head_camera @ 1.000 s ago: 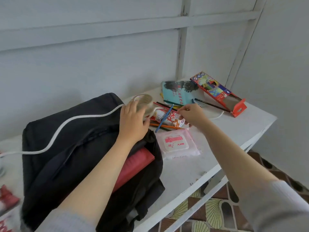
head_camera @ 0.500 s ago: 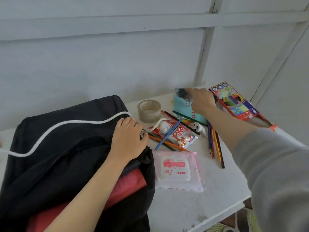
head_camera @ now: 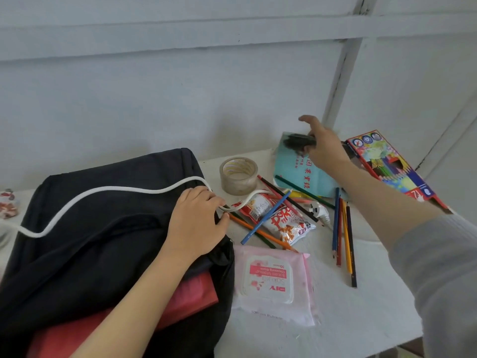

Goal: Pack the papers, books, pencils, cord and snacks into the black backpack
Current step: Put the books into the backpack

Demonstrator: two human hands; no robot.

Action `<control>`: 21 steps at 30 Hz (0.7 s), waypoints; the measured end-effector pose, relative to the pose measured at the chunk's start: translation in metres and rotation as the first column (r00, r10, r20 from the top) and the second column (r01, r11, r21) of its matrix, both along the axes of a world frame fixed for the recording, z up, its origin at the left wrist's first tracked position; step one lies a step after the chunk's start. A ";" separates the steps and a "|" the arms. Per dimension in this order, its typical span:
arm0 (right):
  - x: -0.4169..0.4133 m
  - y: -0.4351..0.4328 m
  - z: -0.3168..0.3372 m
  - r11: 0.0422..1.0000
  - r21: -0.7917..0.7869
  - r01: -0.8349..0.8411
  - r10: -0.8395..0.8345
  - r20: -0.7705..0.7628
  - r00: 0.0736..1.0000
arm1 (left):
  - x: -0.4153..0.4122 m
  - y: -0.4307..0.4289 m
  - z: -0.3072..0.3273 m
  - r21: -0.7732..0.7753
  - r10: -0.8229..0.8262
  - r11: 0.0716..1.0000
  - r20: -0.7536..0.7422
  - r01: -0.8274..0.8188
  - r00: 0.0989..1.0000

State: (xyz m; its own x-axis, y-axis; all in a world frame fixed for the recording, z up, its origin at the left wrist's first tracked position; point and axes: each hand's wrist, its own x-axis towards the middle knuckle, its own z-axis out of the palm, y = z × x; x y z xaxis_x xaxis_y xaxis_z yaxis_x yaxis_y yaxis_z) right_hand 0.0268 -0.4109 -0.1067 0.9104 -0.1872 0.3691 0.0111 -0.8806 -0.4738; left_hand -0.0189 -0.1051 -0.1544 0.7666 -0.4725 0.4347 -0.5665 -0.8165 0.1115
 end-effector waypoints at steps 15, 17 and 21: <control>-0.046 0.051 0.060 0.880 0.444 -0.167 -0.054 0.443 0.895 | -0.010 0.007 0.020 -0.425 -0.182 0.903 -0.235 0.067 0.955; -0.054 0.059 0.067 0.819 0.532 -0.217 -0.093 0.496 0.863 | -0.010 0.007 0.027 -0.531 -0.223 0.846 -0.271 0.048 0.937; -0.069 0.073 0.071 0.564 0.747 -0.352 -0.110 0.490 0.865 | -0.011 0.000 0.051 -0.692 -0.287 0.722 -0.327 -0.021 0.900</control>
State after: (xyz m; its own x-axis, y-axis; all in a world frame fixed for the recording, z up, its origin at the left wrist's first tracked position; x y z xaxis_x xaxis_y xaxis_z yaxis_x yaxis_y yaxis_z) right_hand -0.0417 -0.3382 -0.0361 0.7209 -0.5074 0.4721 0.4889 -0.1106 -0.8653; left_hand -0.0303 -0.1052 -0.1038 0.8893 -0.2875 0.3557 -0.4441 -0.3567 0.8219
